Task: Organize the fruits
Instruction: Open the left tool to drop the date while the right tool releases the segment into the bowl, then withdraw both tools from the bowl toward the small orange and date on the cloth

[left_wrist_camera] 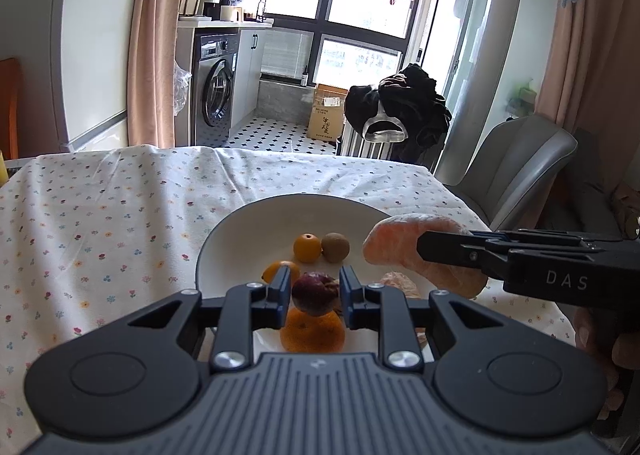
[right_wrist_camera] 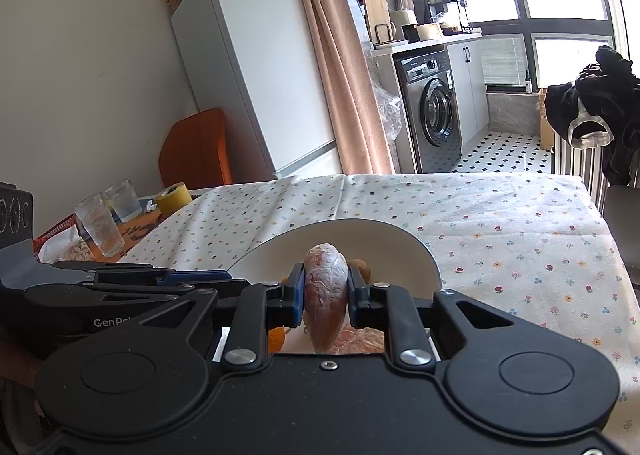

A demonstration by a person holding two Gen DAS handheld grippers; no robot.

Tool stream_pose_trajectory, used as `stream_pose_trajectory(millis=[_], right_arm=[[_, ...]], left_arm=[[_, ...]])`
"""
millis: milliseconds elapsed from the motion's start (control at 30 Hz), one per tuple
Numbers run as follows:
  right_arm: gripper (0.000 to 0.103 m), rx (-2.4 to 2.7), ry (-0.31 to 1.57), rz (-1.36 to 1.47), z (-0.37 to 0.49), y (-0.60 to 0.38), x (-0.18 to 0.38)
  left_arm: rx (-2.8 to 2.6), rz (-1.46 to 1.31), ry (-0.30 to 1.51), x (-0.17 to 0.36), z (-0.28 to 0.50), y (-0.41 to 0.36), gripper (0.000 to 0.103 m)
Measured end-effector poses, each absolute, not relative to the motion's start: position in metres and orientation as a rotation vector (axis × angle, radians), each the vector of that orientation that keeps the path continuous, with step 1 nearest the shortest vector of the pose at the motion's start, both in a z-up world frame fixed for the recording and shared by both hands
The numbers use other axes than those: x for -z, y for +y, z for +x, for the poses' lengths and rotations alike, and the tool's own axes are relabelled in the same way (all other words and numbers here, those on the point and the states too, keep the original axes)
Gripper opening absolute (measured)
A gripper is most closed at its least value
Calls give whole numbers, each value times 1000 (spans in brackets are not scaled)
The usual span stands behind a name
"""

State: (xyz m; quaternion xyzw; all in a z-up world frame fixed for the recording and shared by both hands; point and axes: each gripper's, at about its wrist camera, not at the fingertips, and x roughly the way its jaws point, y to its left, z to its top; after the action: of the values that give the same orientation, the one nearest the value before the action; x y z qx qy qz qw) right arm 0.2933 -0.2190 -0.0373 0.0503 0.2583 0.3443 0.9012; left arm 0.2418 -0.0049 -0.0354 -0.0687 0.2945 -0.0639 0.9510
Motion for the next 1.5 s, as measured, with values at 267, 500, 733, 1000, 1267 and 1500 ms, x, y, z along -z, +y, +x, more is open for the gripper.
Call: stream_pose_trajectory(millis=[267, 500, 733, 1000, 1267, 1500], right_arm=[[22, -710, 524, 116, 297, -213, 35], [47, -690, 507, 103, 285, -212, 31], [73, -654, 475, 65, 264, -217, 25], [93, -642, 472, 75, 250, -222, 23], [100, -635, 446, 55, 235, -222, 21], [103, -639, 434, 77, 227, -227, 20]], left_arm=[[86, -152, 590, 28, 233, 6, 29], [43, -144, 581, 23, 218, 14, 58], [47, -144, 577, 20, 204, 16, 81], [20, -155, 581, 18, 191, 18, 92], [21, -174, 567, 17, 178, 21, 103], [20, -193, 563, 17, 168, 26, 103]])
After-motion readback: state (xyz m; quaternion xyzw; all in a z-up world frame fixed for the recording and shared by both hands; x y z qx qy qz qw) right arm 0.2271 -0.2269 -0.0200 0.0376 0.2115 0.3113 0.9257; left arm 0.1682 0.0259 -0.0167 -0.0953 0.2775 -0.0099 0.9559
